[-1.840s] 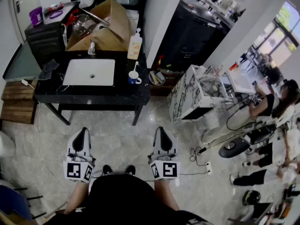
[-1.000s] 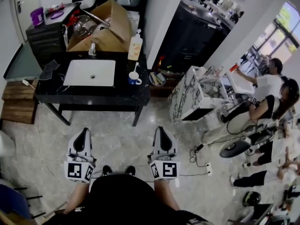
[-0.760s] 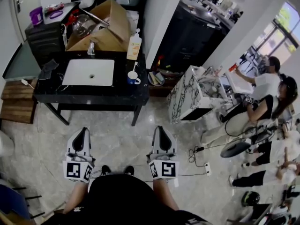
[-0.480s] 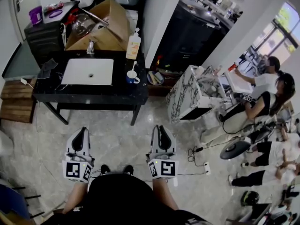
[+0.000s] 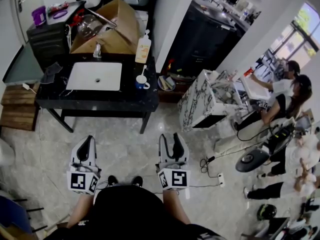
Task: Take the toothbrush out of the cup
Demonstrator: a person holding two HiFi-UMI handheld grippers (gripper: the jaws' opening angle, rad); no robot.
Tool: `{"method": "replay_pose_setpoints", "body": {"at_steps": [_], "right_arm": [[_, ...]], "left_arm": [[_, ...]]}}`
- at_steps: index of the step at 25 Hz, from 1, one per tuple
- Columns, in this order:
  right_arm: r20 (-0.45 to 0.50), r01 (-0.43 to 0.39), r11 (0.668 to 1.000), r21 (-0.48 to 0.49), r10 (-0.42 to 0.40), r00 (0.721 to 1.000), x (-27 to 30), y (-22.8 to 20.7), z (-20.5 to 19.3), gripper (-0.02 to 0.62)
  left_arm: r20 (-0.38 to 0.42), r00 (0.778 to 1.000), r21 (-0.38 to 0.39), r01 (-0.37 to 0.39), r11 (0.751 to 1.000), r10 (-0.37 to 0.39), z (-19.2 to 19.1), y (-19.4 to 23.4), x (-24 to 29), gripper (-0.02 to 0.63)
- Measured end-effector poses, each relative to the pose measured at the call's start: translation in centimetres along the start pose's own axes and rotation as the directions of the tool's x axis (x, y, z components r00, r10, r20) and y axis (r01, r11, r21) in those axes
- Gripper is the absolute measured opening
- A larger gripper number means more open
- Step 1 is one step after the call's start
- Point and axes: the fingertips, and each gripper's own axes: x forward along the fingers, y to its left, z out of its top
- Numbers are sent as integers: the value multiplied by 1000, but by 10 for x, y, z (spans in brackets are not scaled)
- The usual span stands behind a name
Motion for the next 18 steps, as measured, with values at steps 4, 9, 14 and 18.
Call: {"method": "replay_pose_setpoints", "body": {"at_steps": [4, 9, 14, 18], "right_arm": [[-16, -23, 1000, 13, 23, 1000, 3, 5, -6, 284], [-28, -40, 998, 51, 42, 999, 7, 9, -10, 406], [-36, -23, 999, 41, 25, 999, 7, 10, -10, 465], [-38, -10, 999, 39, 12, 999, 4, 12, -9, 471]], "left_arm": [[2, 1000, 0, 1, 1000, -1, -1, 1, 0, 5], [-1, 1000, 2, 4, 1000, -4, -3, 5, 0, 5], [-7, 1000, -7, 4, 1000, -4, 0, 6, 0, 5], [-9, 1000, -9, 7, 1000, -7, 0, 10, -1, 5]]}}
